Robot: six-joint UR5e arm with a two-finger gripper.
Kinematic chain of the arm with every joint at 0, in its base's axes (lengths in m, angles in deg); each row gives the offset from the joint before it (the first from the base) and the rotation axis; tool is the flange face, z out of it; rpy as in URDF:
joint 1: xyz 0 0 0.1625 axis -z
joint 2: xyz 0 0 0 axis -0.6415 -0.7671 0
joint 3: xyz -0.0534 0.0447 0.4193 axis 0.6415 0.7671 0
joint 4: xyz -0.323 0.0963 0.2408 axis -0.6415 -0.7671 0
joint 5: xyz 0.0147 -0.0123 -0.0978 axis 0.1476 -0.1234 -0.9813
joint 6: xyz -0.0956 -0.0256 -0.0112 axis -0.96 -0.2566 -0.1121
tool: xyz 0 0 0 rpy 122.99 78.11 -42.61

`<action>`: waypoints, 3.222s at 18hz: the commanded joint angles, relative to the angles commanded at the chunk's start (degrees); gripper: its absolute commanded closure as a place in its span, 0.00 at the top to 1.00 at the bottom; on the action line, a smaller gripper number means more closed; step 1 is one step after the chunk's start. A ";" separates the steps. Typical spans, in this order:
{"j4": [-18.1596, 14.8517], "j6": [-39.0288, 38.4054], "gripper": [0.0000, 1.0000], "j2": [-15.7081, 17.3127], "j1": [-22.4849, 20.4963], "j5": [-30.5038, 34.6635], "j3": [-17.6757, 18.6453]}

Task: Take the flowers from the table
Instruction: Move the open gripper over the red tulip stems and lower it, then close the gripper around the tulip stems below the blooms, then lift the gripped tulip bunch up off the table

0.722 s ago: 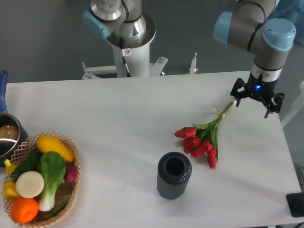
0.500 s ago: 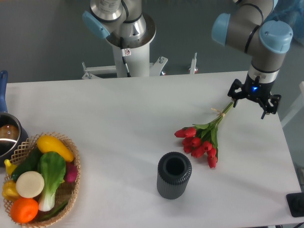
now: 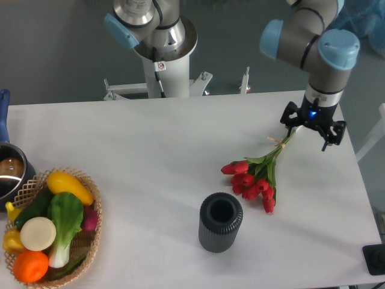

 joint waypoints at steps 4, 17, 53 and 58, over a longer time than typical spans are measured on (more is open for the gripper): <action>1.23 0.00 1.00 1.67 0.26 -1.23 3.87; 3.08 0.00 1.00 -3.69 4.40 -1.15 4.93; -6.84 -4.57 0.00 -4.66 4.13 1.67 -15.01; -10.28 -4.48 0.00 -5.89 3.96 1.75 -18.80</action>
